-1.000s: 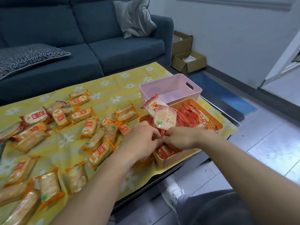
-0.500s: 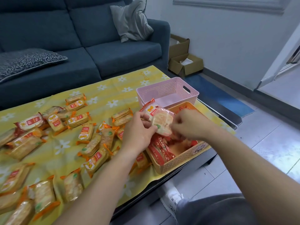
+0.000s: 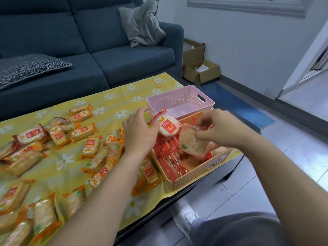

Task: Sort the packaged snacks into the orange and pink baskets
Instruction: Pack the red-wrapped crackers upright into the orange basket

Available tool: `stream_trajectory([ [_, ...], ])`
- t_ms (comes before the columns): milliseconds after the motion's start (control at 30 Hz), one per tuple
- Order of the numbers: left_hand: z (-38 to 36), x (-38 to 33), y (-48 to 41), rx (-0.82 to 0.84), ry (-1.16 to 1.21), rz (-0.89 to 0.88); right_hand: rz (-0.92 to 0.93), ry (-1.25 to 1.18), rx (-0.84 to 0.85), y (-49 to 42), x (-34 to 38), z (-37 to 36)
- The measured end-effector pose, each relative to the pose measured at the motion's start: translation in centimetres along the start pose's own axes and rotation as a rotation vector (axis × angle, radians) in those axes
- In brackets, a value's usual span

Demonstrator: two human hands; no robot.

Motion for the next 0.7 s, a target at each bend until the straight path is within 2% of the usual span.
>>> stream_trajectory([
  [100, -1.8, 0.5, -1.0, 0.113, 0.046, 0.065, -0.004, 0.114, 0.083, 0.1, 0.5, -2.4],
  [233, -2.1, -0.2, -1.1, 0.038, 0.057, 0.024, 0.010, 0.164, 0.137, -0.4, 1.0, -5.1],
  [400, -0.6, -1.3, -0.8, 0.026, 0.322, 0.031, 0.001, 0.249, 0.302, -0.9, 1.0, -8.0],
  [500, 0.4, -1.7, 0.4, 0.045, 0.463, 0.081, -0.054, 0.202, 0.448, -0.8, -0.3, -8.3],
  [533, 0.6, -1.7, 0.8, 0.055, 0.487, 0.088, -0.059, 0.188, 0.445, -0.9, -0.7, -7.8],
  [567, 0.8, -1.9, 1.3, 0.063, 0.492, 0.084, -0.059, 0.172, 0.366, -1.0, -0.8, -6.5],
  [600, 0.9, -2.1, 1.8, 0.068, 0.488, 0.071, -0.058, 0.135, 0.213, -1.2, -0.9, -4.7],
  [667, 1.1, -2.8, 2.6, 0.061, 0.479, 0.035, -0.082, -0.103, -0.105, -1.0, -0.6, -0.8],
  [700, 1.0, -3.3, 3.0, 0.063, 0.482, 0.016, -0.108, -0.267, -0.164, -0.7, -0.3, 0.3],
])
Point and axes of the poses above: each hand's wrist, its own y-axis away from the middle knuckle, its own z-axis out of the back of the hand, x = y × z, the point moved 6 cm from there along -y, towards the middle knuckle
